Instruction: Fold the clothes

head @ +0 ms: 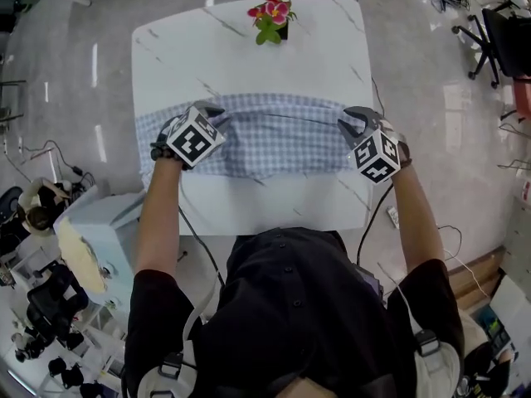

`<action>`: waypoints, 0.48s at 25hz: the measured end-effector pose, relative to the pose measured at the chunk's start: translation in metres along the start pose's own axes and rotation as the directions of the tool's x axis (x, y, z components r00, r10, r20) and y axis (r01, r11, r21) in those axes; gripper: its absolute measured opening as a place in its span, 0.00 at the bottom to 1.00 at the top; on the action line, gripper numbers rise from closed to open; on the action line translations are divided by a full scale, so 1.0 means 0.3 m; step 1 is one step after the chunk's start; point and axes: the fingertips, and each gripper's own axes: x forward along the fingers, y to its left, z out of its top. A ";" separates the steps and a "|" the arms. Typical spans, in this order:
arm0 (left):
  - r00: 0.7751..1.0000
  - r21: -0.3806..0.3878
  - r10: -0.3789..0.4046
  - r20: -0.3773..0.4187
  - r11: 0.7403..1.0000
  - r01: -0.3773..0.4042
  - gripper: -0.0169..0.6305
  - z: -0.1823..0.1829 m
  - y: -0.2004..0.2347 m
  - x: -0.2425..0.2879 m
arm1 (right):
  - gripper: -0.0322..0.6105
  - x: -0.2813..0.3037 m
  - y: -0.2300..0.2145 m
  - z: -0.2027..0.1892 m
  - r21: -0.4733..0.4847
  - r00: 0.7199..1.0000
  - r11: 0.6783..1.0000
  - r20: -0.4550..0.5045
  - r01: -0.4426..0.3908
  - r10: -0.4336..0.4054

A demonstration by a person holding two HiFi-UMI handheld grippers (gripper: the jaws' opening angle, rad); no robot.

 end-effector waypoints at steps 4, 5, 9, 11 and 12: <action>0.999 0.009 0.039 -0.022 0.999 -0.039 0.19 -0.076 -0.020 -0.005 | 0.21 0.076 0.048 0.131 -0.095 0.998 0.994 0.024 -0.061 0.064; 0.998 0.009 0.050 -0.035 0.999 -0.049 0.19 -0.101 -0.019 -0.004 | 0.21 0.097 0.059 0.159 -0.116 0.997 0.990 0.026 -0.074 0.077; 0.994 -0.013 0.079 -0.069 0.997 -0.080 0.19 -0.200 -0.006 -0.008 | 0.21 0.182 0.110 0.274 -0.170 0.988 0.976 0.037 -0.139 0.147; 0.994 -0.025 0.075 -0.078 0.997 -0.077 0.19 -0.242 -0.005 -0.007 | 0.26 0.228 0.140 0.316 -0.175 0.981 0.966 0.021 -0.189 0.195; 0.994 -0.030 0.072 -0.081 0.997 -0.075 0.19 -0.260 -0.004 -0.005 | 0.26 0.249 0.153 0.329 -0.175 0.976 0.962 0.008 -0.211 0.215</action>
